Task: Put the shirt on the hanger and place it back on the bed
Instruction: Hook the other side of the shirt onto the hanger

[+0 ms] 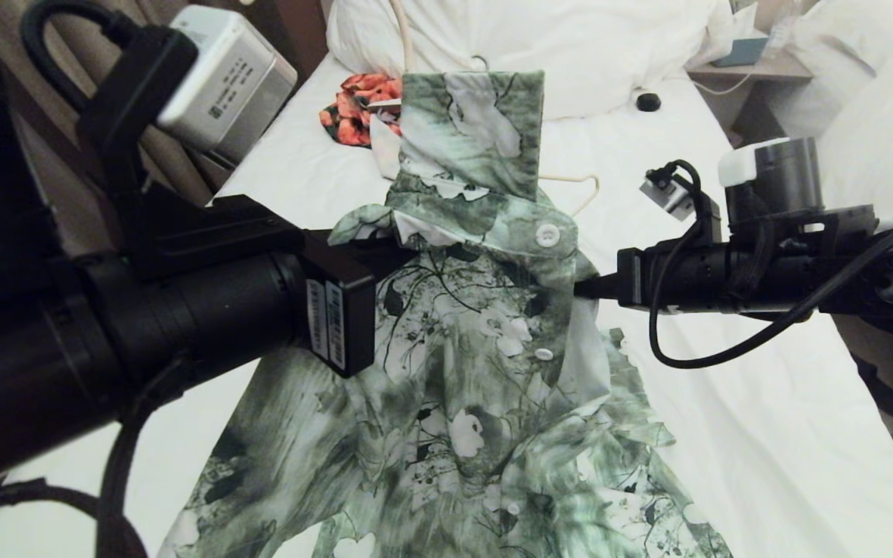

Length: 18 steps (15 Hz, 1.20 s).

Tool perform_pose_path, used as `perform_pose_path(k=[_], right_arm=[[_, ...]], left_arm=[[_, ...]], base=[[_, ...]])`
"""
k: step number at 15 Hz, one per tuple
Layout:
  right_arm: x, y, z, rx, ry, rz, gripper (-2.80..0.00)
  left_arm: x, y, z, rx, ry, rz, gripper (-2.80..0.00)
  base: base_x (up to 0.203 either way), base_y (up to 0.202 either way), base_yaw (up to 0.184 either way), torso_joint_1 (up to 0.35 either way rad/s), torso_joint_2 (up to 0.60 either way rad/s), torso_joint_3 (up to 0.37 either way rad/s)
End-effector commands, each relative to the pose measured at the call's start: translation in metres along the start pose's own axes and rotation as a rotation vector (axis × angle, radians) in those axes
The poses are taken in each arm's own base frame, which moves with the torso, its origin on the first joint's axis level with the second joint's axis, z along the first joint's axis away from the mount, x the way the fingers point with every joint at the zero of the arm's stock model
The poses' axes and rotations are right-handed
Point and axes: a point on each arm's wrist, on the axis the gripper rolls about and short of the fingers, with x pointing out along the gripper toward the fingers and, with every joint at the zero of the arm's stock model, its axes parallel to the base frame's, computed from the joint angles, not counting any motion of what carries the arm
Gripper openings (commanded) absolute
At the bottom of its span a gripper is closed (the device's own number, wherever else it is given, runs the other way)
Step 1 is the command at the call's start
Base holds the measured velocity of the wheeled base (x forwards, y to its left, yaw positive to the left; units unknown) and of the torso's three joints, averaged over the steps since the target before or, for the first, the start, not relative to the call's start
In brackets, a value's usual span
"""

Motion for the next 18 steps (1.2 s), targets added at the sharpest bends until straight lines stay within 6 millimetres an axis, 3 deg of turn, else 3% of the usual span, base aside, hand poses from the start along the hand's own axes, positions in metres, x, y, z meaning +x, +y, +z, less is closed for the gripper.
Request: perform_pose_path(k=[1, 13, 18], right_arm=[[-0.004, -0.004, 0.004, 0.006, -0.017, -0.015, -2.8], [-0.023, -0.023, 0.017, 0.025, -0.075, -0.076, -2.8], [-0.029, -0.026, 0.02, 0.026, -0.093, -0.085, -2.8]], left_arm=[[0.004, -0.001, -0.004, -0.01, 0.018, 0.004, -2.8], [0.0, -0.004, -0.033, -0.045, 0.106, -0.006, -2.8], [-0.015, 0.013, -0.014, -0.077, 0.037, 0.044, -2.8]], base=[[0.0, 0.0, 0.0, 0.0, 0.0, 0.0], [0.0, 0.0, 0.0, 0.0, 0.0, 0.0], [0.0, 0.0, 0.0, 0.0, 0.0, 0.0]])
